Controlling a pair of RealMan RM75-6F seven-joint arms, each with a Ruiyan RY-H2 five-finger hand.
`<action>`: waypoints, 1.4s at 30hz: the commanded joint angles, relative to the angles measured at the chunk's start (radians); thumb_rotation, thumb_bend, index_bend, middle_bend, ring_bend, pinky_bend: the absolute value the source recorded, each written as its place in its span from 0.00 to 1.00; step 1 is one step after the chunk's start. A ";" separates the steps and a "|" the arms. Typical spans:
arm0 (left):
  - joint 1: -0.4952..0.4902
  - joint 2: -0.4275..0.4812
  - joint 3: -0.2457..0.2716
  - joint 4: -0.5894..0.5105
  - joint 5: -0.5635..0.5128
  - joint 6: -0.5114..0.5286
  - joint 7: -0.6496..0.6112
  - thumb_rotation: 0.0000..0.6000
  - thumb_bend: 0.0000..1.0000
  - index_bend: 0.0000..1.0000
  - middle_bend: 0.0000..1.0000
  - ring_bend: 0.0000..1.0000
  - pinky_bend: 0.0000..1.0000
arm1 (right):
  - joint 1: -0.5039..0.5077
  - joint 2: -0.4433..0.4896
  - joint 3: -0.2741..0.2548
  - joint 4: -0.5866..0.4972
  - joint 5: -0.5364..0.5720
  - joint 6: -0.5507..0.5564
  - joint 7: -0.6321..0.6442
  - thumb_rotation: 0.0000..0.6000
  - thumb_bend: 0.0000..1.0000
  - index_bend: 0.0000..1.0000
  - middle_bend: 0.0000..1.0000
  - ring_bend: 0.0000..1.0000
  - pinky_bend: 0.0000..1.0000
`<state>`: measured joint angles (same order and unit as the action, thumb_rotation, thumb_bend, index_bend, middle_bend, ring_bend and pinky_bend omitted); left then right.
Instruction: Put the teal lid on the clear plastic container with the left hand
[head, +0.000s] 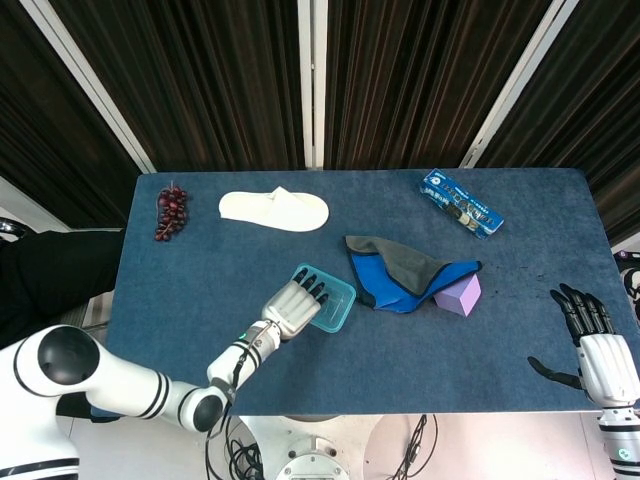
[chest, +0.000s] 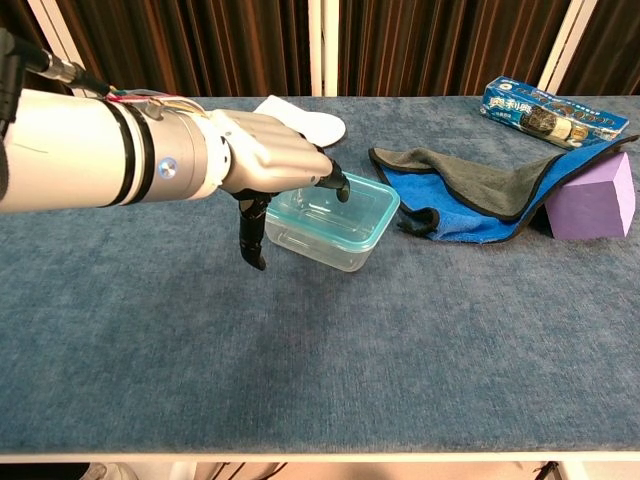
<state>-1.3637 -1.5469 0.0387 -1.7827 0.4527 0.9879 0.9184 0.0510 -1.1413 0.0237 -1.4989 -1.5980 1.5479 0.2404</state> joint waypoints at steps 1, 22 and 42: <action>0.006 0.012 -0.003 -0.015 0.012 0.010 -0.003 1.00 0.08 0.16 0.06 0.00 0.00 | -0.002 0.002 0.000 -0.001 -0.001 0.004 0.000 1.00 0.06 0.00 0.02 0.00 0.00; 0.147 0.121 0.082 -0.162 0.146 0.097 -0.026 1.00 0.08 0.16 0.07 0.00 0.00 | 0.001 0.002 -0.001 -0.004 -0.019 0.013 -0.004 1.00 0.06 0.00 0.02 0.00 0.00; 0.183 0.111 0.063 -0.176 0.205 0.110 -0.005 1.00 0.08 0.16 0.10 0.00 0.00 | -0.005 0.004 -0.005 -0.017 -0.022 0.021 -0.019 1.00 0.06 0.00 0.02 0.00 0.00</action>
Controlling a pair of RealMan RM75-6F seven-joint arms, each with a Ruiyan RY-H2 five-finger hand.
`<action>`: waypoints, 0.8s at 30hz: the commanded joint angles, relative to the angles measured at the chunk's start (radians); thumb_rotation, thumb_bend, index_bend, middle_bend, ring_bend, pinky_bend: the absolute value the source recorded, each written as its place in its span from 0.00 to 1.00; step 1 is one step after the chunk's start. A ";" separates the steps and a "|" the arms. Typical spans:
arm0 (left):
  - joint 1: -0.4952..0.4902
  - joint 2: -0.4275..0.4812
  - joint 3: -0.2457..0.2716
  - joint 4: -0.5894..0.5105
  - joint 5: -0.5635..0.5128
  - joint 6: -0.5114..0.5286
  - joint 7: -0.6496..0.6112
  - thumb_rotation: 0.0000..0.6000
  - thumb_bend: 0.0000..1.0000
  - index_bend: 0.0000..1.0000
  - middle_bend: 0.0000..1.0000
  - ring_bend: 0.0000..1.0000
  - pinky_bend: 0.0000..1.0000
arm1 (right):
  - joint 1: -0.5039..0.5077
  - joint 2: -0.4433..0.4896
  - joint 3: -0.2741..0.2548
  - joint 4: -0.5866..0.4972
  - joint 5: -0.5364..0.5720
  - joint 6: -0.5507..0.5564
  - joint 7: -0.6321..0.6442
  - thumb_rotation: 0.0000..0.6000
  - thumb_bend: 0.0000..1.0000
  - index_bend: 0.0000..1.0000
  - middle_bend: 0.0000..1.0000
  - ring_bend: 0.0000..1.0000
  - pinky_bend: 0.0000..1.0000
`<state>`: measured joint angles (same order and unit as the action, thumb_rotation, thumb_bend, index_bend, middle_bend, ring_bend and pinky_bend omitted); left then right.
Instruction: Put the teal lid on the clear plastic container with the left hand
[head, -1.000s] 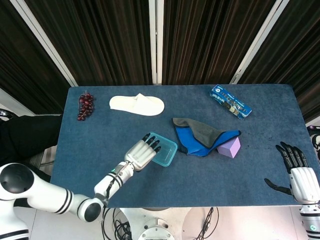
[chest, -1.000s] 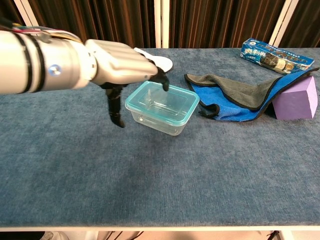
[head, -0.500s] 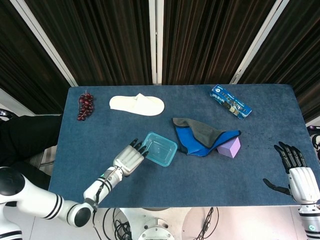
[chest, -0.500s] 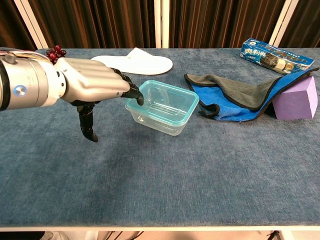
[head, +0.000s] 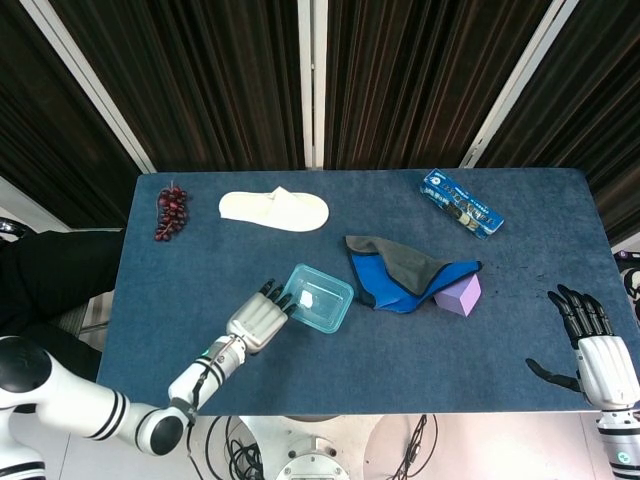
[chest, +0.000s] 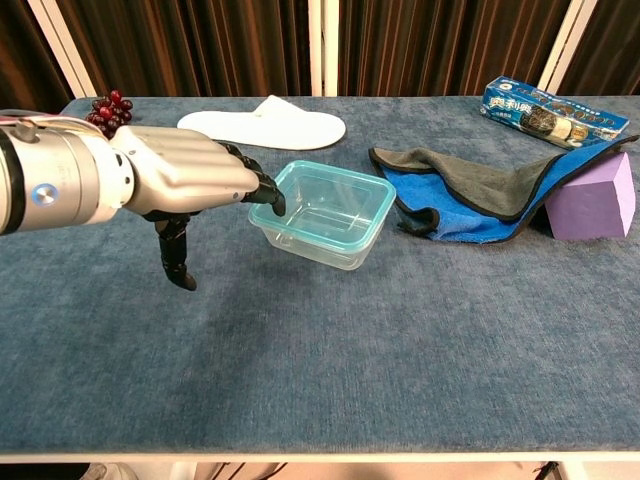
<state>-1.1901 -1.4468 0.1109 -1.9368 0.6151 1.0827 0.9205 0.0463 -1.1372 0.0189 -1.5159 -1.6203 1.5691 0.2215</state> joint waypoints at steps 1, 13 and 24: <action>0.012 0.013 -0.013 -0.029 0.064 0.016 -0.010 1.00 0.08 0.16 0.10 0.00 0.00 | 0.001 -0.001 0.000 0.000 0.000 -0.001 0.000 1.00 0.06 0.00 0.02 0.00 0.00; -0.016 -0.069 -0.047 0.004 0.148 -0.043 0.032 1.00 0.07 0.16 0.09 0.00 0.00 | -0.005 -0.001 -0.001 0.006 0.004 0.004 0.006 1.00 0.06 0.00 0.02 0.00 0.00; -0.036 -0.131 -0.054 0.063 0.051 -0.054 0.084 1.00 0.07 0.16 0.10 0.00 0.00 | -0.006 -0.008 -0.003 0.022 0.004 0.002 0.023 1.00 0.06 0.00 0.02 0.00 0.00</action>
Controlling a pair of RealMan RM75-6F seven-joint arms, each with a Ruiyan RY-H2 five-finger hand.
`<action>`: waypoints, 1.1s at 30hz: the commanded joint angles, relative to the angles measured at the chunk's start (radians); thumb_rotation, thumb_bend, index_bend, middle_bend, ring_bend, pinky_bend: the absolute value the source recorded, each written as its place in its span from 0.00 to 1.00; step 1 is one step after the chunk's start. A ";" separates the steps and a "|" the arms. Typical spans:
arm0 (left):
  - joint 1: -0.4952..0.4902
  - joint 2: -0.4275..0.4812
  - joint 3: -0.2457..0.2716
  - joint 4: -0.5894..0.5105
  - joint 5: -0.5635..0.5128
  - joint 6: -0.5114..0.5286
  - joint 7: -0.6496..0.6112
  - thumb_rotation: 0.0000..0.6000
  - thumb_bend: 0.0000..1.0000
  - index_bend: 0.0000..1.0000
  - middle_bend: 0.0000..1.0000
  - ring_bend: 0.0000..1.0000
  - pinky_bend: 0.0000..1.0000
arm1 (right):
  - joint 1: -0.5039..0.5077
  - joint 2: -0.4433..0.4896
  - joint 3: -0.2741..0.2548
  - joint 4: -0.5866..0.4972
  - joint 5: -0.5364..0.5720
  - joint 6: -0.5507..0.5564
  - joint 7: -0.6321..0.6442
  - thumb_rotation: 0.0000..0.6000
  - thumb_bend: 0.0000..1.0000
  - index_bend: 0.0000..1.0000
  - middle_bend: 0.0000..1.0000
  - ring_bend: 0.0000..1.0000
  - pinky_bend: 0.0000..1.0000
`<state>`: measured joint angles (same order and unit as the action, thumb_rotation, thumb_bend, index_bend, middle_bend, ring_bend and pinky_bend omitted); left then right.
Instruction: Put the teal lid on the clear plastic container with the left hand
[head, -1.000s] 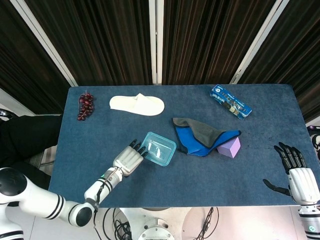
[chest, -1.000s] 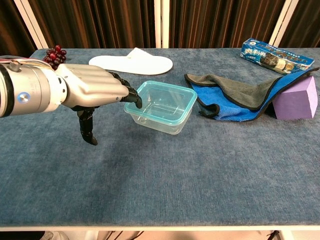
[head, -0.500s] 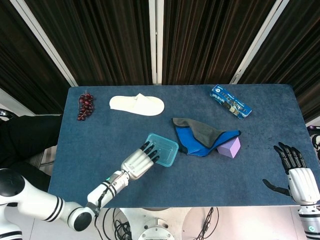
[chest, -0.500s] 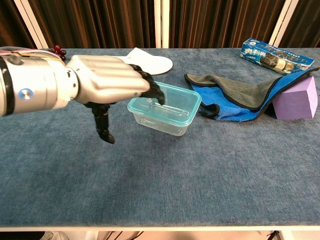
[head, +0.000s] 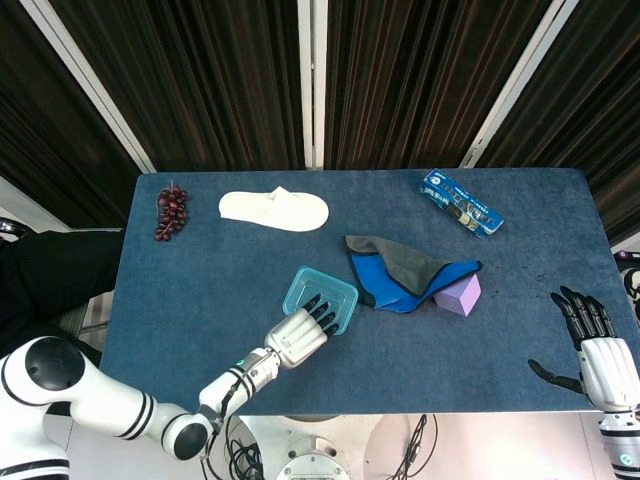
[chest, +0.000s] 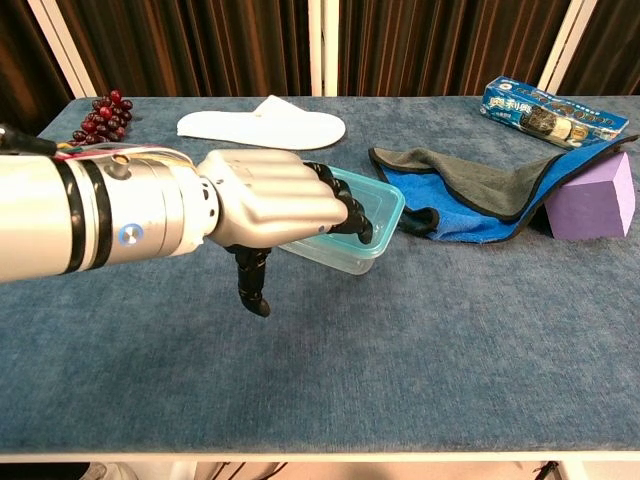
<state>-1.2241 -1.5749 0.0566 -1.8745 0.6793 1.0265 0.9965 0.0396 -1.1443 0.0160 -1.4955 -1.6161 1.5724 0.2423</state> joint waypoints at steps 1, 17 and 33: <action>-0.003 -0.003 0.001 0.000 -0.018 0.003 0.009 1.00 0.07 0.16 0.10 0.00 0.00 | 0.001 -0.002 0.000 0.003 0.000 -0.002 0.003 1.00 0.06 0.00 0.02 0.00 0.00; 0.206 0.211 -0.002 -0.090 0.240 0.194 -0.294 1.00 0.06 0.16 0.10 0.00 0.00 | 0.001 0.006 0.004 0.019 0.000 0.005 0.033 1.00 0.06 0.00 0.02 0.00 0.00; 0.729 0.338 0.070 0.288 0.515 0.584 -0.877 1.00 0.01 0.16 0.09 0.00 0.00 | 0.042 0.022 0.015 0.062 0.017 -0.057 0.140 1.00 0.06 0.00 0.01 0.00 0.00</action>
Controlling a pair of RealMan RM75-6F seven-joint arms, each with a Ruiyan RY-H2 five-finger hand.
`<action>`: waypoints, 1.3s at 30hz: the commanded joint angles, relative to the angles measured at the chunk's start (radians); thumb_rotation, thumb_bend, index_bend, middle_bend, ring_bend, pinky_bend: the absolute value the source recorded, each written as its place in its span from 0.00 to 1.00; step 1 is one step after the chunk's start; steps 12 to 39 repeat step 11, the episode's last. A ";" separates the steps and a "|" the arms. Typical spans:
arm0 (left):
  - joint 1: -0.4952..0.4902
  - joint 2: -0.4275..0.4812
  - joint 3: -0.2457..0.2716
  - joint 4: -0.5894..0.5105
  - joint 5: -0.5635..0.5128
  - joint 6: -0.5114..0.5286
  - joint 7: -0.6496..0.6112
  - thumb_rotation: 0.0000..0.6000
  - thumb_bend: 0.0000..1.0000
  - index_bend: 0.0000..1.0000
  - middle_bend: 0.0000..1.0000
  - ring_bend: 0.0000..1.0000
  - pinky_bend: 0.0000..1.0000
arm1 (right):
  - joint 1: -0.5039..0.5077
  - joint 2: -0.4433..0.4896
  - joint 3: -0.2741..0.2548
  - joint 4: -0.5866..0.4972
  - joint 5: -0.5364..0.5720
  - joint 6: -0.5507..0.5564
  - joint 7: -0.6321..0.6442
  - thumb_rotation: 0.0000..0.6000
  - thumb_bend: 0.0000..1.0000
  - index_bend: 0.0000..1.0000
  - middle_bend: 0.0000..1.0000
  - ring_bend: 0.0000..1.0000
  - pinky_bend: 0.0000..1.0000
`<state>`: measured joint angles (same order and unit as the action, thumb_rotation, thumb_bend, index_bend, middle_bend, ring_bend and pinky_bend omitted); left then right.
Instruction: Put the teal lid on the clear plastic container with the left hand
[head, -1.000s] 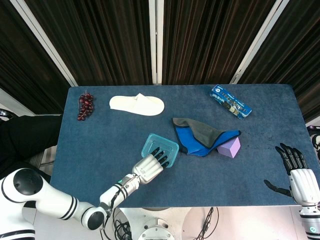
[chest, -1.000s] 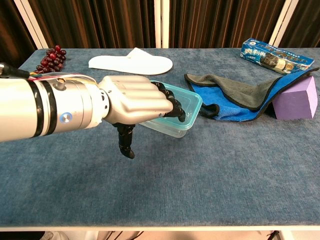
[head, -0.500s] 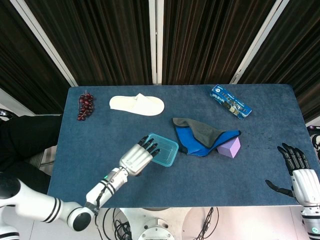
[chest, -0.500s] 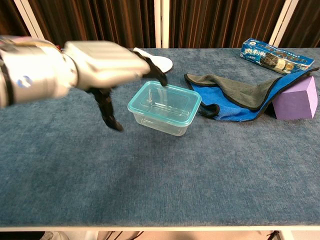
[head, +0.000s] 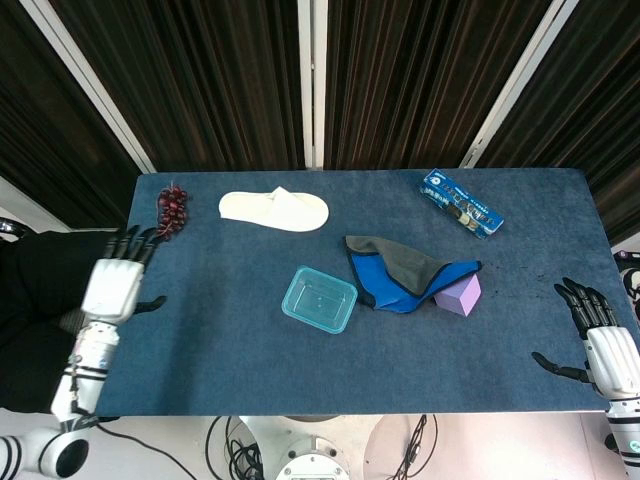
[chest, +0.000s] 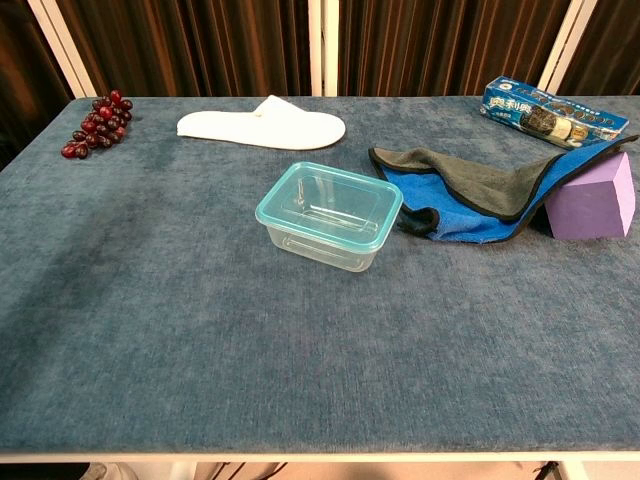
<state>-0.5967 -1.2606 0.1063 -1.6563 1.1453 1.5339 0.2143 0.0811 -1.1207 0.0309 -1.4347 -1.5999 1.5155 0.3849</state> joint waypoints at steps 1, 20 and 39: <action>0.131 0.027 0.021 0.081 0.057 0.093 -0.116 1.00 0.01 0.16 0.09 0.00 0.00 | 0.000 -0.002 -0.001 0.000 -0.001 0.000 -0.007 1.00 0.06 0.00 0.01 0.00 0.00; 0.304 0.075 0.067 -0.033 0.144 0.164 -0.105 1.00 0.00 0.16 0.09 0.00 0.00 | -0.018 -0.007 -0.015 -0.039 -0.012 0.024 -0.054 1.00 0.06 0.00 0.01 0.00 0.00; 0.304 0.075 0.067 -0.033 0.144 0.164 -0.105 1.00 0.00 0.16 0.09 0.00 0.00 | -0.018 -0.007 -0.015 -0.039 -0.012 0.024 -0.054 1.00 0.06 0.00 0.01 0.00 0.00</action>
